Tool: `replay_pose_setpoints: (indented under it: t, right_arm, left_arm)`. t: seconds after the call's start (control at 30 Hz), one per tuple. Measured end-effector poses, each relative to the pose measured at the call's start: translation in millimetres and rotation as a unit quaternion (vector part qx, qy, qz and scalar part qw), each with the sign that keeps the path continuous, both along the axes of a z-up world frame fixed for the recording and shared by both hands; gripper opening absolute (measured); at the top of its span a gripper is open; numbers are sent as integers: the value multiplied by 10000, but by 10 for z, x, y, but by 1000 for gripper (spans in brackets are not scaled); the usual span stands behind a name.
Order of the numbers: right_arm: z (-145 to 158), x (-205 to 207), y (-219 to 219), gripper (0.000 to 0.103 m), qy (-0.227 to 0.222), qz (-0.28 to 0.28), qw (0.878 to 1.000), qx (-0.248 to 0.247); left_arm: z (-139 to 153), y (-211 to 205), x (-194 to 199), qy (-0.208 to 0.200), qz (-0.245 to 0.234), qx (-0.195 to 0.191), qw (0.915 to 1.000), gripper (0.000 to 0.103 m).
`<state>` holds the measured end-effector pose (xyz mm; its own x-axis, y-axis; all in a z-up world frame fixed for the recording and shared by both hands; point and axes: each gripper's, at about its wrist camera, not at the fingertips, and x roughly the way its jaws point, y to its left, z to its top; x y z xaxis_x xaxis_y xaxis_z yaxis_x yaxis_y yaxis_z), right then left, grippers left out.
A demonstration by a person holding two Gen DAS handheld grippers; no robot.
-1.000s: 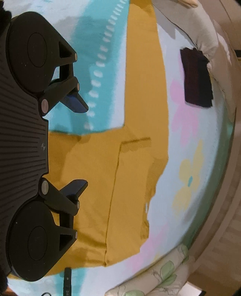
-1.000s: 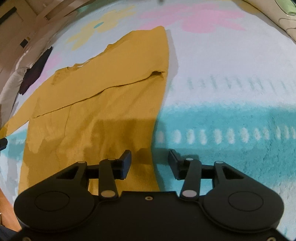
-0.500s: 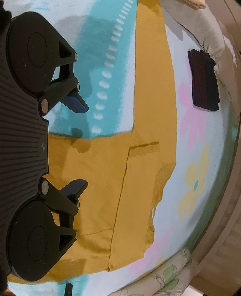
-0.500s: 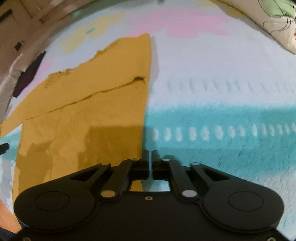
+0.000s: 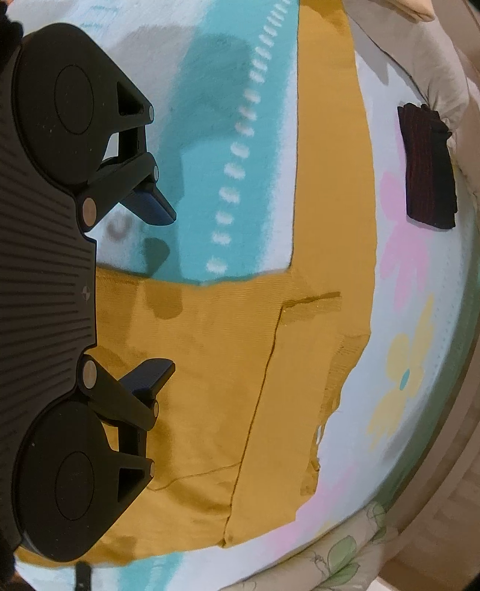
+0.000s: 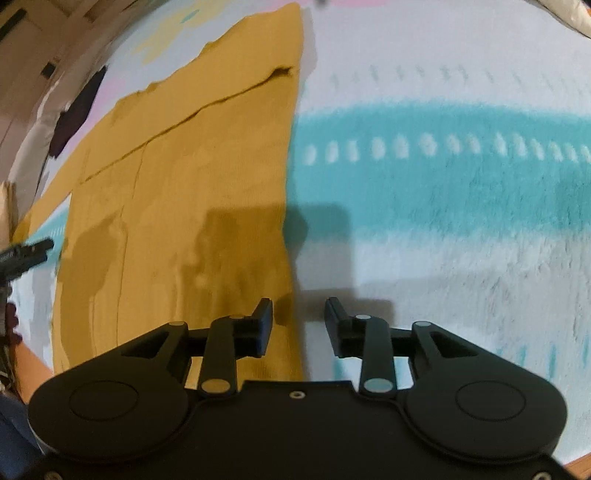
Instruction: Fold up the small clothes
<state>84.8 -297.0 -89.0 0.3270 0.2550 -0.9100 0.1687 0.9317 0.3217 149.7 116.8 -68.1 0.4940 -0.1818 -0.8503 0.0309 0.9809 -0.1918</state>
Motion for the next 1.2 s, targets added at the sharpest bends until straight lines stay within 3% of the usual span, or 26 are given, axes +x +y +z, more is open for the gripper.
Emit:
replay_pose_setpoints:
  t: [0.03,0.07,0.1,0.27,0.33,0.37,0.4,0.43,0.47,0.63,0.8,0.93,1.1,1.2]
  right_arm:
    - [3,-5,36,45,8,93,10000,-21]
    - [8,-6,74,37,17,188,9998,-72]
    - [12,-11,108,11,21,284,9995,-121]
    - [16,-29,263,7,223,680,9959,-551]
    - [45,-12,277,16,229,654,9958,-597]
    - [82,-5,284,30,170,612,9958,-657]
    - [125,-12,285,55,79,549,9959,-708]
    - [190,2,275,67,-73,450,9961,-753]
    - [248,17,264,87,-226,338,9960,-798]
    - [497,196,375,88,-939,83,9895,-1092]
    - [733,466,756,95,-1786,180,9768,-1172]
    - [869,662,995,98,-2141,325,9708,-1037]
    - [851,881,1343,98,-2230,694,9678,-939]
    - [806,981,1450,98,-2209,848,9679,-851]
  left_arm:
    - [4,4,1,-15,1,-27,10000,79]
    - [5,11,2,-37,-10,-74,10000,80]
    - [8,22,2,-67,-27,-141,9999,81]
    - [39,141,21,-170,170,-299,9993,87]
    - [60,238,46,-229,384,-359,9984,92]
    - [72,294,67,-259,476,-416,9977,92]
    - [87,353,98,-288,565,-464,9969,92]
    - [104,409,133,-308,645,-480,9963,92]
    - [119,466,174,-306,718,-469,9958,92]
    - [248,708,326,-563,1109,-201,9920,90]
    - [334,866,455,-861,1439,572,9842,89]
    - [357,980,605,-905,1855,1076,9725,87]
    - [220,1222,828,-679,1907,829,9758,77]
    - [138,1441,885,-585,2193,718,9713,76]
